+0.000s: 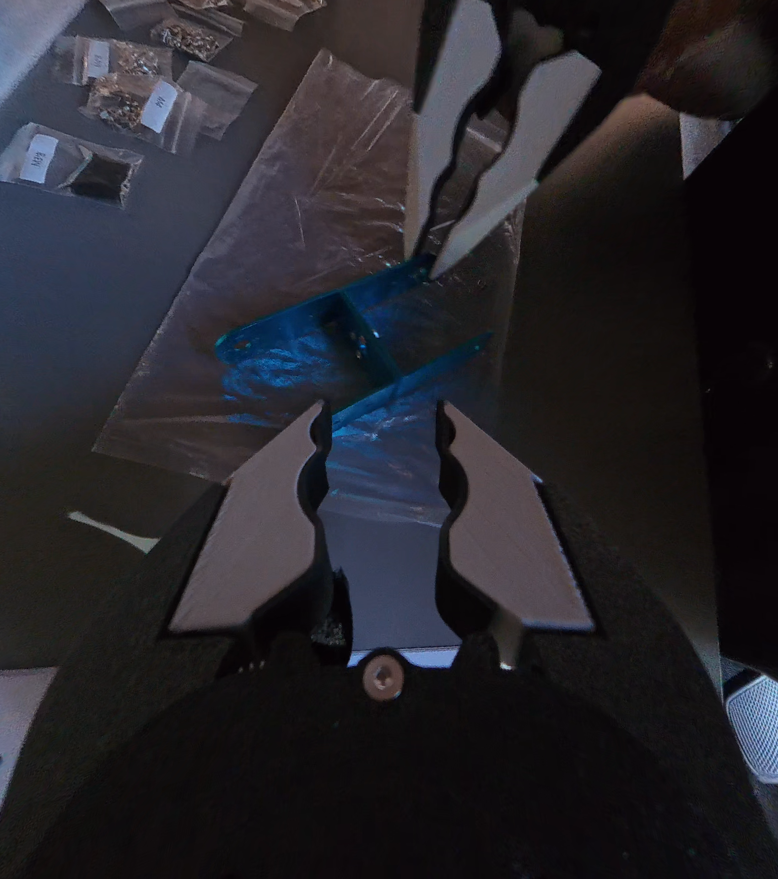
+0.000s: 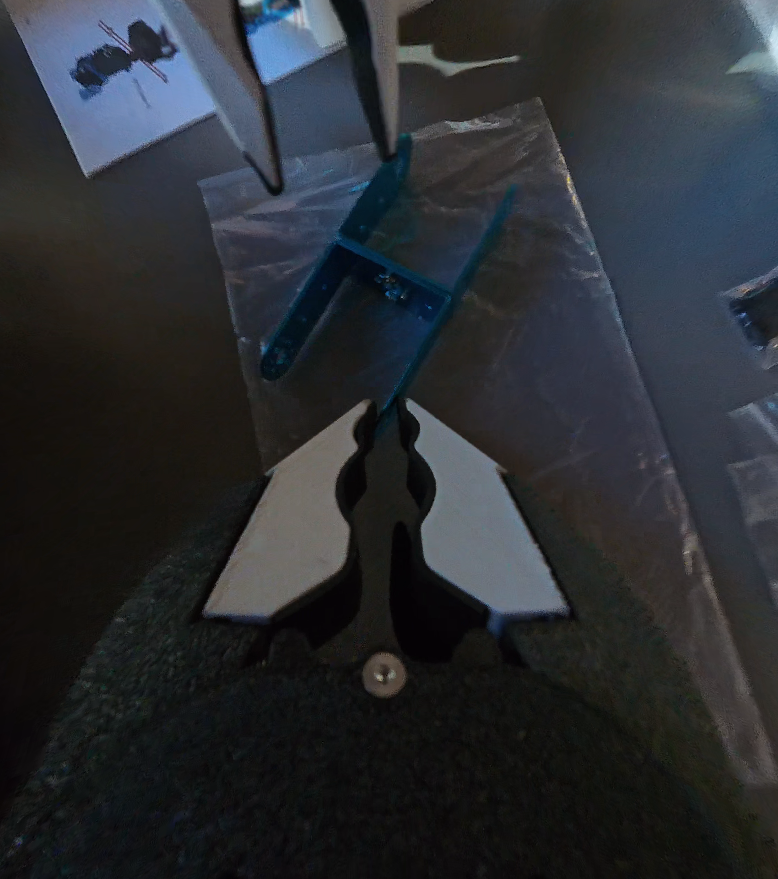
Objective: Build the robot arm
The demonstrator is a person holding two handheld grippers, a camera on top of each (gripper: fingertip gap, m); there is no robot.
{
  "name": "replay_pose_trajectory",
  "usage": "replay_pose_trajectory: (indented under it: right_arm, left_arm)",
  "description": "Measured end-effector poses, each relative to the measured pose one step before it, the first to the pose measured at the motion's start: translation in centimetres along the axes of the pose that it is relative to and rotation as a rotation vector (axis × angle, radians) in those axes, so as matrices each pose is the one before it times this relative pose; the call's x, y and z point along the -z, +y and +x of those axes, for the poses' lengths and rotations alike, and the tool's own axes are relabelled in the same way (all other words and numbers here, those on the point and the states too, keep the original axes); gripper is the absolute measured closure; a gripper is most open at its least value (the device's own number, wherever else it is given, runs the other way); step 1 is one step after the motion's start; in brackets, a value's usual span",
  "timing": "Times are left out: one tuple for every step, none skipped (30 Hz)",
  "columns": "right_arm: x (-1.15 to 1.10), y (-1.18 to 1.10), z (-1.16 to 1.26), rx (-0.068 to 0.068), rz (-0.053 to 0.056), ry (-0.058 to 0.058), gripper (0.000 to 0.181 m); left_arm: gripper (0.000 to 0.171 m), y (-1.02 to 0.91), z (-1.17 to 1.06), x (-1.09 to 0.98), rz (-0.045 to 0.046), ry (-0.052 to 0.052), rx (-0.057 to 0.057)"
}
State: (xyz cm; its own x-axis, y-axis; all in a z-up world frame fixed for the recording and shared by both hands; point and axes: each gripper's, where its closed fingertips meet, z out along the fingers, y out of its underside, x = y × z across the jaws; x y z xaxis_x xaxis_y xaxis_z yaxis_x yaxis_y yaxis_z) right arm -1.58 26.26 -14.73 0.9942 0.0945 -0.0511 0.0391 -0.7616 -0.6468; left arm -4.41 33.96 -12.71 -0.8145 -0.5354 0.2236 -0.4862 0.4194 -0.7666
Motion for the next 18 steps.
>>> replay_pose_trajectory:
  right_arm:
    - [-0.129, 0.002, 0.636, 0.0248, -0.0195, -0.008, 0.174]
    - [-0.101, -0.038, 0.715, 0.0271, -0.0117, -0.0054, 0.176]
    - [-0.127, -0.095, 0.524, 0.026, -0.0054, -0.0186, 0.176]
    - [-0.08, -0.049, 0.621, 0.0121, -0.004, -0.0159, 0.177]
    - [0.005, -0.023, 0.48, 0.0139, -0.0053, -0.0252, 0.178]
    - [0.029, 0.024, 0.196, 0.0313, -0.0044, -0.0353, 0.177]
    - [0.041, 0.065, 0.429, 0.0257, -0.0034, -0.013, 0.178]
    - [0.018, 0.012, 0.166, 0.0347, 0.0012, -0.0264, 0.178]
    - [0.011, 0.008, 0.014, 0.0432, 0.0055, -0.0311, 0.178]
    - [0.069, 0.059, 0.421, 0.0226, -0.0026, -0.0068, 0.179]
    - [0.056, 0.054, 0.236, 0.0252, -0.0033, -0.0193, 0.179]
    - [0.026, 0.034, -0.037, 0.0361, 0.0038, -0.0349, 0.179]
    - [0.074, 0.063, 0.214, 0.028, -0.0008, -0.02, 0.179]
    - [0.022, -0.013, 0.317, 0.0245, 0.004, -0.0142, 0.18]
    - [-0.046, -0.048, 0.213, 0.0223, 0.0067, -0.0214, 0.18]
    - [-0.059, -0.083, 0.264, 0.0177, 0.0031, -0.0211, 0.18]
    - [-0.107, -0.145, 0.461, 0.0158, 0.0031, -0.0062, 0.18]
    - [-0.123, -0.175, 0.621, 0.0102, 0.0027, 0.0064, 0.18]
  left_arm:
    - [0.129, 0.2, 0.318, -0.084, -0.00131, -0.0135, -0.0014]
    - [0.131, 0.207, 0.464, -0.111, -0.00277, -0.004, 0.0018]
    - [0.131, 0.178, 0.578, -0.159, -0.00307, 0.0033, 0.0064]
    - [0.131, 0.044, 0.599, -0.181, 0.00286, 0.0042, 0.0045]
    - [0.131, -0.079, 0.576, -0.199, 0.00794, -0.0006, 0.0002]
    - [0.131, -0.05, 0.739, -0.261, 0.00497, 0.0087, -0.0012]
    - [0.131, -0.049, 0.879, -0.284, 0.00108, 0.0168, -0.0008]
    - [0.131, -0.129, 0.593, -0.264, 0.00292, -0.0006, -0.0068]
    - [0.131, -0.272, 0.419, -0.141, 0.01256, -0.0073, -0.01]
    - [0.131, -0.339, 0.324, 0.059, 0.01673, -0.0046, -0.0007]
    - [0.131, -0.428, -0.017, 0.268, 0.0213, -0.0162, 0.0088]
    - [0.13, -0.563, -0.308, 0.479, 0.0349, -0.0245, 0.0224]
    - [0.13, -0.535, -0.571, 0.572, 0.03588, -0.0282, 0.0468]
    - [0.127, -0.372, -0.235, 0.564, 0.02785, 0.0019, 0.0512]
    - [0.122, -0.131, 0.117, 0.462, 0.01898, 0.021, 0.0412]
    - [0.121, 0.125, 0.053, 0.296, 0.00755, 0.0082, 0.0168]
    - [0.121, 0.265, -0.302, 0.131, 0.00108, -0.0241, -0.0025]
    - [0.12, 0.434, -0.138, -0.05, -0.00819, -0.0198, -0.0076]
